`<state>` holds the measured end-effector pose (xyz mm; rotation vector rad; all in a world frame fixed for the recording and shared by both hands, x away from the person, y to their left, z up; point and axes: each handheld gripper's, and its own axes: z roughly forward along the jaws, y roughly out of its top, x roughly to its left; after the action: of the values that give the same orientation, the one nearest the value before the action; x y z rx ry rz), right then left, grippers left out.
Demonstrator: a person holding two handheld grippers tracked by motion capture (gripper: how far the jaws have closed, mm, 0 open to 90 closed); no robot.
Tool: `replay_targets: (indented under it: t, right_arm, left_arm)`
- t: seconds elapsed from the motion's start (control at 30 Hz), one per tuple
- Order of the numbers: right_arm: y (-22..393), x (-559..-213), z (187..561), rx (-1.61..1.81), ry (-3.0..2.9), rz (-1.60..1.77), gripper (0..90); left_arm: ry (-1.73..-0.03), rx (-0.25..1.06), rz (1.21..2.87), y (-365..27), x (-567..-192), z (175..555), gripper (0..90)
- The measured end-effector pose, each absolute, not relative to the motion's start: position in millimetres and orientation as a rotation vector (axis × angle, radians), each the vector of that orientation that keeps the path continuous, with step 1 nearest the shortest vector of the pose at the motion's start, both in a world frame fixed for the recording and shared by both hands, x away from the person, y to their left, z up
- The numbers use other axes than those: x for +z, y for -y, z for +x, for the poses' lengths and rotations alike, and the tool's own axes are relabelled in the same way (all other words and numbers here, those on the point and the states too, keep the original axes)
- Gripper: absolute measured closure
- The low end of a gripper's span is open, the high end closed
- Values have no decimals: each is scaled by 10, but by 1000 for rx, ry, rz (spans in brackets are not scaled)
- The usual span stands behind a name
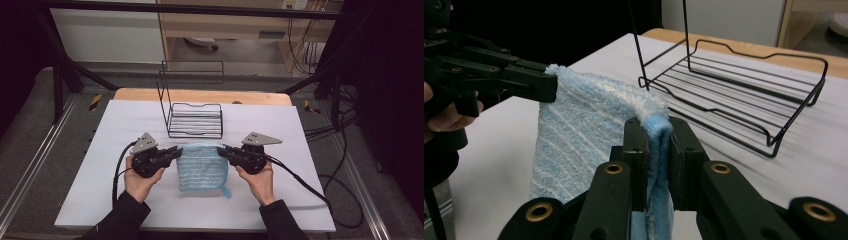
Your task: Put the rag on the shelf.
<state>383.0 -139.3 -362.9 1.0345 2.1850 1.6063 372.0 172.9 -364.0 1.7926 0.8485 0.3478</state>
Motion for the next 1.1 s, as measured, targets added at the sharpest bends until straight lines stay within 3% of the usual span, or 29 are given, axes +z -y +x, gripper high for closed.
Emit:
replay_targets:
  t: [1.1]
  right_arm:
    - [1398, -2954, 3684, 1647, -1889, 845, 814]
  left_arm:
    - [-733, 511, 1579, -1647, -3040, 3749, 812]
